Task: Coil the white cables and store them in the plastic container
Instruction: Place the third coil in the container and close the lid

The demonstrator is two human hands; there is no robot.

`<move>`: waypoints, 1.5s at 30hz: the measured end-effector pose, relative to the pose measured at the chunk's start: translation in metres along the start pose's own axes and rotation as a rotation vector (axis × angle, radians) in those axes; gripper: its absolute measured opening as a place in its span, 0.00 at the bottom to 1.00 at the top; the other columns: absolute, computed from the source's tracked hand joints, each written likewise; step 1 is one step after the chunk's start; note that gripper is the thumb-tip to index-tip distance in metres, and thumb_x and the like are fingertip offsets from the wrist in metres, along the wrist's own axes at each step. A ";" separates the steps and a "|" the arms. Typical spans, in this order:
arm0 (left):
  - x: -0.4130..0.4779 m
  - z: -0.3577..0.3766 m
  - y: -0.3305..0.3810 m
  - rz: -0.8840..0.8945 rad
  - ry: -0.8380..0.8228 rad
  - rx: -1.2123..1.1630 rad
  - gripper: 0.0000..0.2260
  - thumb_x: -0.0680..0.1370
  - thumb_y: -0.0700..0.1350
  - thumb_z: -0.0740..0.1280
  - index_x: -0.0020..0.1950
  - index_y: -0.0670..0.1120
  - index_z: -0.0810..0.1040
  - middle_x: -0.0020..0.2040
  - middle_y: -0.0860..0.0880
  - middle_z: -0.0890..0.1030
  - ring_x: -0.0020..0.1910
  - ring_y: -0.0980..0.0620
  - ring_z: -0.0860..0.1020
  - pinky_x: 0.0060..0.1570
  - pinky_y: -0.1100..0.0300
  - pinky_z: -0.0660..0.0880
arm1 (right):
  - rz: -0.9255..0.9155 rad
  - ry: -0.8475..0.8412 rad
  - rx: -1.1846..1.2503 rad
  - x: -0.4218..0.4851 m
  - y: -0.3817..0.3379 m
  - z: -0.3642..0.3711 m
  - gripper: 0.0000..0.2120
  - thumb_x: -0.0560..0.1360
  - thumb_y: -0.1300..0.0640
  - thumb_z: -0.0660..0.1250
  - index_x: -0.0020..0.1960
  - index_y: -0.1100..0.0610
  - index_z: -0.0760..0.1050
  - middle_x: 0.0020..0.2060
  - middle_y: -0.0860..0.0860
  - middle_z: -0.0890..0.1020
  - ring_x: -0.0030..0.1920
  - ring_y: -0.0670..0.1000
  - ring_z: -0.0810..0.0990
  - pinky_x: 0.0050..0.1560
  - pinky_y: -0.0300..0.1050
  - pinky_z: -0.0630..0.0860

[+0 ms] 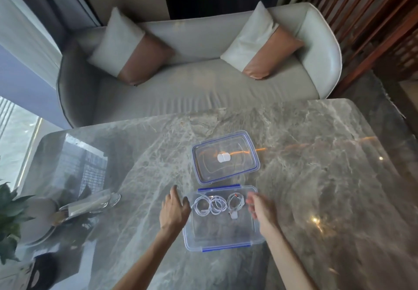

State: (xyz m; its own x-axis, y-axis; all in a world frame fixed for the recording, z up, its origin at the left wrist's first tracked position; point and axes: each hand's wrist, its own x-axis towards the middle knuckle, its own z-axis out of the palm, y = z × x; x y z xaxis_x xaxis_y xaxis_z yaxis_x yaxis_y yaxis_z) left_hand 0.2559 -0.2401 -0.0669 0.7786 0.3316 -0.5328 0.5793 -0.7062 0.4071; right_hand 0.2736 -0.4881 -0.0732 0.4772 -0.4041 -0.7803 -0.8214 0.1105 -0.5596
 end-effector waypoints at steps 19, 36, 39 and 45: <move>0.093 -0.010 0.095 -0.365 -0.356 -0.727 0.26 0.76 0.47 0.65 0.73 0.40 0.69 0.73 0.38 0.68 0.70 0.38 0.69 0.62 0.41 0.76 | -0.063 -0.177 -0.542 0.117 -0.116 0.045 0.31 0.80 0.47 0.64 0.77 0.59 0.58 0.45 0.55 0.71 0.34 0.52 0.73 0.28 0.42 0.67; 0.015 -0.083 0.049 0.094 -0.041 -1.028 0.08 0.77 0.30 0.64 0.50 0.38 0.80 0.41 0.44 0.80 0.35 0.52 0.80 0.40 0.61 0.79 | -0.512 -0.276 -0.209 -0.001 -0.118 0.007 0.26 0.79 0.61 0.69 0.74 0.65 0.68 0.69 0.59 0.77 0.71 0.58 0.75 0.70 0.48 0.71; -0.027 -0.047 0.002 0.121 0.033 -0.872 0.22 0.74 0.39 0.68 0.69 0.41 0.73 0.59 0.49 0.81 0.54 0.53 0.81 0.55 0.57 0.78 | -0.579 -0.220 -0.383 -0.021 -0.052 -0.020 0.23 0.79 0.61 0.68 0.73 0.60 0.71 0.65 0.50 0.81 0.68 0.52 0.77 0.64 0.33 0.70; -0.066 0.021 -0.035 -0.054 0.051 -0.575 0.28 0.77 0.30 0.64 0.76 0.41 0.64 0.74 0.43 0.71 0.72 0.43 0.72 0.68 0.57 0.66 | -0.487 -0.068 -0.486 -0.038 0.040 -0.045 0.24 0.77 0.65 0.70 0.72 0.61 0.73 0.67 0.57 0.80 0.67 0.55 0.79 0.68 0.46 0.72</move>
State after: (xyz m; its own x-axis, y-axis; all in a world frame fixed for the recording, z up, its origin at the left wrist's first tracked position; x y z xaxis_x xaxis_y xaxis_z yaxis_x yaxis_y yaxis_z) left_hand 0.1793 -0.2505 -0.0618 0.7467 0.3975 -0.5332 0.6454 -0.2391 0.7255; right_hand 0.2084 -0.5091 -0.0537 0.8327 -0.2447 -0.4968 -0.5478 -0.4952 -0.6743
